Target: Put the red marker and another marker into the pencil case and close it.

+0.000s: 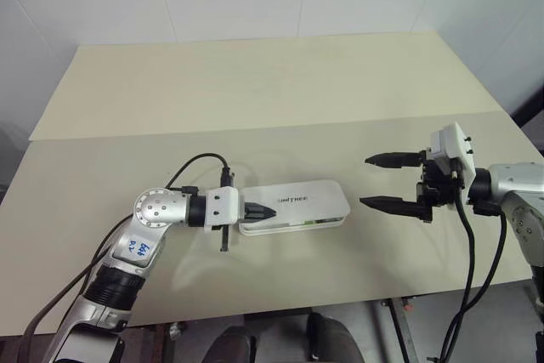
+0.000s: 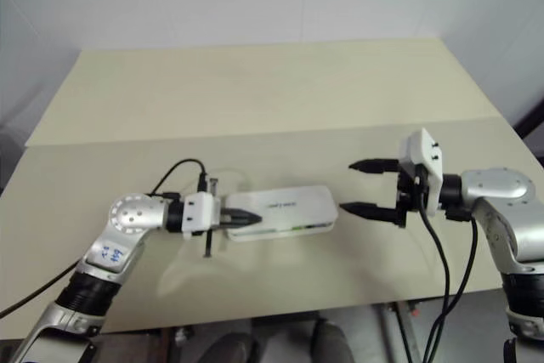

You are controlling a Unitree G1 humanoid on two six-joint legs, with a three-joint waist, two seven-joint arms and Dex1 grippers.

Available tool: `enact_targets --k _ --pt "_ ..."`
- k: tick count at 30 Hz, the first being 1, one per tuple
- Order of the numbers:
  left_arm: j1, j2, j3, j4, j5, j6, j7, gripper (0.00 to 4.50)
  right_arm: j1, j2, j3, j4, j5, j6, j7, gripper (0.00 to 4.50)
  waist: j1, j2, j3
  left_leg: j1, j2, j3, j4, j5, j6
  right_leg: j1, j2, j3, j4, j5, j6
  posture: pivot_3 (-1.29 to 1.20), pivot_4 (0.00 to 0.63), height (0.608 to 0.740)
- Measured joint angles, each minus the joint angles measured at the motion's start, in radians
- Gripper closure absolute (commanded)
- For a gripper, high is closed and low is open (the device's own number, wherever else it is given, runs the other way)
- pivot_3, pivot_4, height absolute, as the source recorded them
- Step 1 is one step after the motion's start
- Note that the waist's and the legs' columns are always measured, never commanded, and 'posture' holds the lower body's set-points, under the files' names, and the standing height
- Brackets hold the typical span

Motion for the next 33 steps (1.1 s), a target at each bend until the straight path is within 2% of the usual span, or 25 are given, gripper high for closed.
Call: enact_targets --k 9,13,17,24,28,30,33 --pt "-0.030 -0.035 -0.069 -0.005 0.110 0.021 0.082 4.43 0.037 0.003 -0.018 -0.075 0.033 0.048 -0.048 0.00 0.018 0.000 0.000 0.001 0.000 0.000 0.002 0.000 0.000 0.002 0.000 0.000 0.000 0.000 0.000 0.00 0.150 0.740" --pt "-0.041 -0.055 -0.067 0.001 0.115 0.068 0.117 4.43 0.044 0.012 -0.027 -0.098 0.051 0.066 -0.075 0.00 0.022 0.000 0.000 0.001 0.000 0.000 0.002 0.000 0.000 0.002 0.000 0.001 0.000 0.000 0.000 0.00 0.150 0.740" --pt "-0.024 -0.069 -0.027 -0.011 0.065 0.138 0.130 4.43 0.046 0.016 -0.027 -0.108 0.056 0.067 -0.080 0.00 0.022 0.000 0.000 0.001 0.000 0.000 0.001 0.000 0.000 0.001 0.000 0.001 0.000 0.000 0.000 0.00 0.150 0.740" --pt "0.060 -0.038 0.178 -0.064 -0.139 0.161 0.104 4.43 0.056 0.027 0.011 -0.061 -0.009 -0.011 -0.043 0.00 0.015 0.000 0.000 0.000 0.000 0.000 0.000 0.000 0.000 -0.001 0.000 0.000 0.000 0.000 0.000 0.00 0.150 0.740" --pt "0.120 -0.023 0.303 -0.141 -0.333 0.265 0.090 3.57 0.054 0.058 0.014 0.017 -0.066 -0.108 -0.046 0.00 0.012 0.000 0.000 0.000 -0.001 -0.001 0.000 0.000 0.000 0.000 -0.001 0.000 0.000 0.000 0.000 0.00 0.150 0.740" --pt "0.137 -0.004 0.355 -0.189 -0.403 0.330 0.106 2.84 0.056 0.069 0.011 0.068 -0.087 -0.154 -0.046 0.00 0.012 0.000 0.000 0.000 -0.001 -0.001 0.000 0.000 0.000 0.000 0.000 0.000 0.000 0.000 0.000 0.00 0.150 0.740" --pt "0.161 0.039 0.391 -0.230 -0.424 0.372 0.114 1.87 0.067 0.074 0.003 0.131 -0.109 -0.208 -0.044 0.00 0.010 0.000 0.000 0.001 -0.001 0.000 0.000 0.000 0.000 0.000 0.000 0.000 0.000 0.000 0.000 0.00 0.150 0.740"
